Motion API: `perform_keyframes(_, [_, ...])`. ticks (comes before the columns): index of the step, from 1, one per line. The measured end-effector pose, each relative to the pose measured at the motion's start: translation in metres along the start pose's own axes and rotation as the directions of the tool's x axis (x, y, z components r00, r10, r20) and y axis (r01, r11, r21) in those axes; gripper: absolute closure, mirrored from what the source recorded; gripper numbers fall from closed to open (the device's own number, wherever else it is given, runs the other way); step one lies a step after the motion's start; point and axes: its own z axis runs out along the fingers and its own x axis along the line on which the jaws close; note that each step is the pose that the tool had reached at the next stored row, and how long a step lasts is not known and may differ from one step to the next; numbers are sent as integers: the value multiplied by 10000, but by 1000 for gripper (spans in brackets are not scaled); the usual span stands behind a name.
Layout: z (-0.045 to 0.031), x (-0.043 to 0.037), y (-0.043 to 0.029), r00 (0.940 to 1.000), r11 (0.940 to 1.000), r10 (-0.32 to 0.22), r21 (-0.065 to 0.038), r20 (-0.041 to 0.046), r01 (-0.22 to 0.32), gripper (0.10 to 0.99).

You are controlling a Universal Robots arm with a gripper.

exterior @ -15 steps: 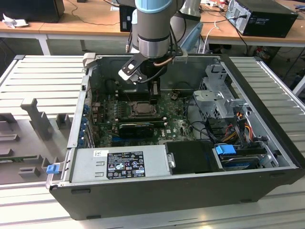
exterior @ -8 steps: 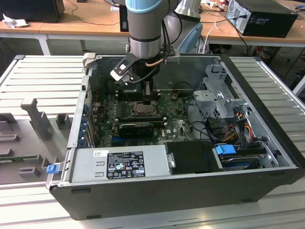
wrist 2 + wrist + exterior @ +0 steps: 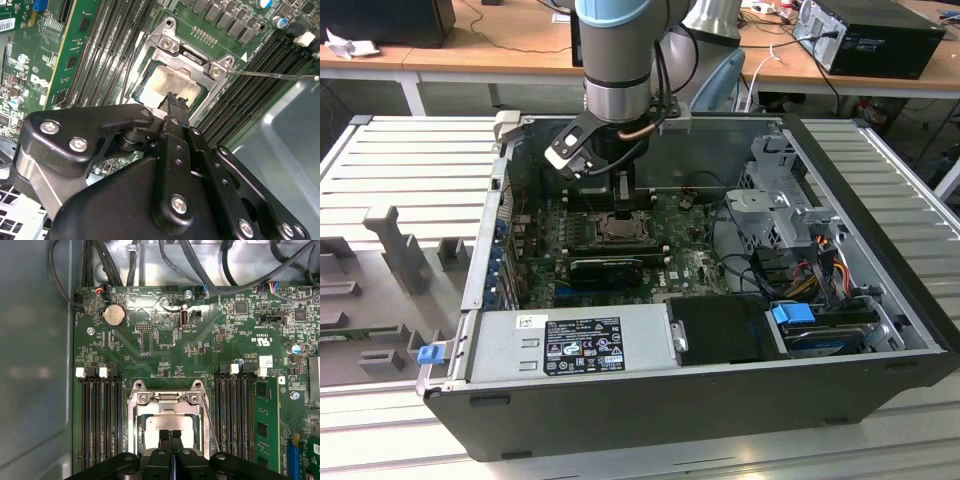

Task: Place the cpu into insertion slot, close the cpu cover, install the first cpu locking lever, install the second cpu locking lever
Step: 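Install the first cpu locking lever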

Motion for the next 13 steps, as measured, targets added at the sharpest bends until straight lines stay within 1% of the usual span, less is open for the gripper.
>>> perform_keyframes(2, [0, 0, -2, 10000, 10000, -2, 0, 0, 2, 980])
perform_keyframes(3, [-15, -1, -2, 10000, 10000, 0, 1, 1, 0, 980])
perform_keyframes(7, [-116, 0, 6, 10000, 10000, 0, -1, 0, 0, 980])
perform_keyframes(9, [-182, 0, 11, 10000, 10000, 0, -1, 0, 0, 980])
perform_keyframes(11, [-327, 0, 21, 10000, 10000, 0, -1, 1, 0, 980])
perform_keyframes(12, [-374, 0, 25, 10000, 10000, 0, -1, 2, 0, 980])
perform_keyframes(13, [-458, 1, 31, 10000, 10000, 0, 0, 2, 0, 980])
